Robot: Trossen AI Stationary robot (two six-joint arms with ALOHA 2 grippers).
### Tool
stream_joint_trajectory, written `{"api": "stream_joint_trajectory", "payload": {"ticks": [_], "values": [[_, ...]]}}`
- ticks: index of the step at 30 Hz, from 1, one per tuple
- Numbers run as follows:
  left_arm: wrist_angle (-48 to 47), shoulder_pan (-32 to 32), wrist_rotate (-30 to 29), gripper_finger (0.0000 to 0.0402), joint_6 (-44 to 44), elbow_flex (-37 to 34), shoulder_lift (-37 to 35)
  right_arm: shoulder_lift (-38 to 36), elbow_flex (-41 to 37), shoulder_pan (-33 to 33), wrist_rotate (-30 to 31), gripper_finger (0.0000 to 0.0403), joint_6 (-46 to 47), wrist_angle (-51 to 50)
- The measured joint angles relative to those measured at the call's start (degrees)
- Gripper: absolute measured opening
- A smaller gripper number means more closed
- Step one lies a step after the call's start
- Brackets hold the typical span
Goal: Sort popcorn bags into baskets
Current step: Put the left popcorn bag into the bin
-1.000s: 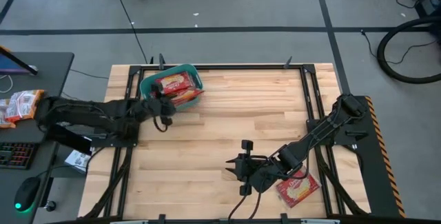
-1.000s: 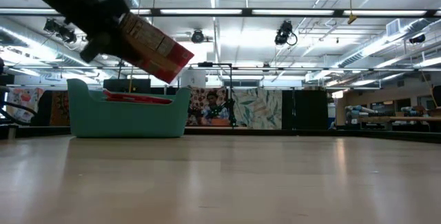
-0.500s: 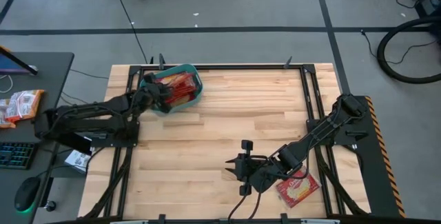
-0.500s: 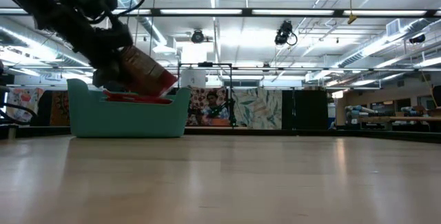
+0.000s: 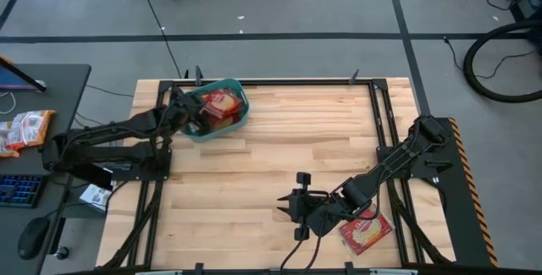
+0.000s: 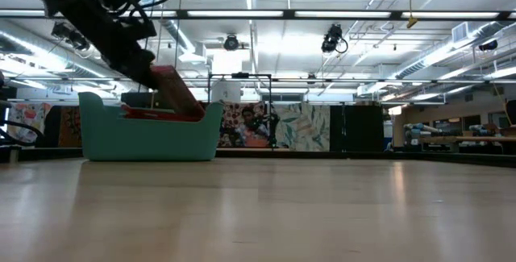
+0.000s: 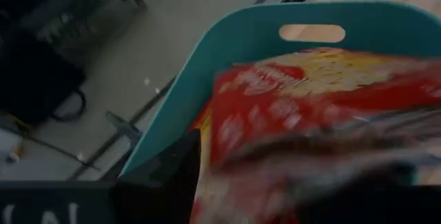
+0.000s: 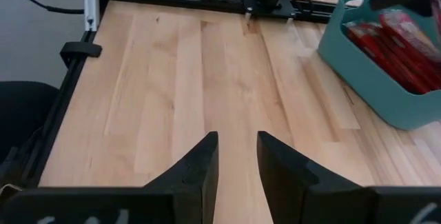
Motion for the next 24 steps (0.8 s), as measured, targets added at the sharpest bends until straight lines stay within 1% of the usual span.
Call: {"api": "stream_joint_trajectory", "payload": {"ticks": [4, 7, 9, 11, 13, 15, 18, 19, 20, 21, 24], "values": [[-7.3, 0.0, -0.6, 0.0189, -4.7, 4.4, 0.0, 0.0, 0.0, 0.0, -0.8, 0.0105, 0.0, 0.0], [-10.5, 0.0, -4.1, 0.0177, -5.9, 7.2, 0.0, 0.0, 0.0, 0.0, -0.8, 0.0105, 0.0, 0.0], [-10.8, 0.1, -4.5, 0.017, -6.0, 9.0, 0.0, 0.0, 0.0, 0.0, -0.8, 0.0105, 0.0, 0.0], [-10.8, -0.1, -3.5, 0.0165, -5.7, 10.6, 0.0, 0.0, 0.0, 0.0, -0.8, 0.0105, 0.2, 0.0], [-10.9, -0.5, -3.2, 0.0161, -4.0, 12.2, 0.0, 0.0, 0.0, 0.0, -0.8, 0.0105, 0.2, 0.0], [-10.7, -0.7, -5.0, 0.0157, -2.6, 13.4, 0.0, 0.0, 0.0, 0.0, -0.8, 0.0105, 0.2, 0.0], [-10.2, -0.3, -9.6, 0.0154, -1.2, 14.0, 0.0, 0.0, 0.0, 0.0, -0.9, 0.0105, 0.2, 0.0], [-10.3, -0.1, -9.7, 0.0153, -1.3, 14.0, 0.0, 0.0, 0.0, 0.0, -0.8, 0.0105, 0.2, 0.0], [-10.7, 0.1, -7.9, 0.0153, -1.4, 14.0, 0.0, 0.0, 0.0, 0.0, -0.8, 0.0105, 0.2, 0.0], [-11.2, 0.2, -4.0, 0.0153, -1.5, 14.0, 0.0, 0.0, 0.0, 0.0, -0.8, 0.0105, 0.1, 0.0], [-13.7, 0.0, 14.7, 0.0153, -1.9, 14.0, 0.5, 0.0, 0.0, 0.0, -0.8, 0.0105, 0.1, 0.0]]}}
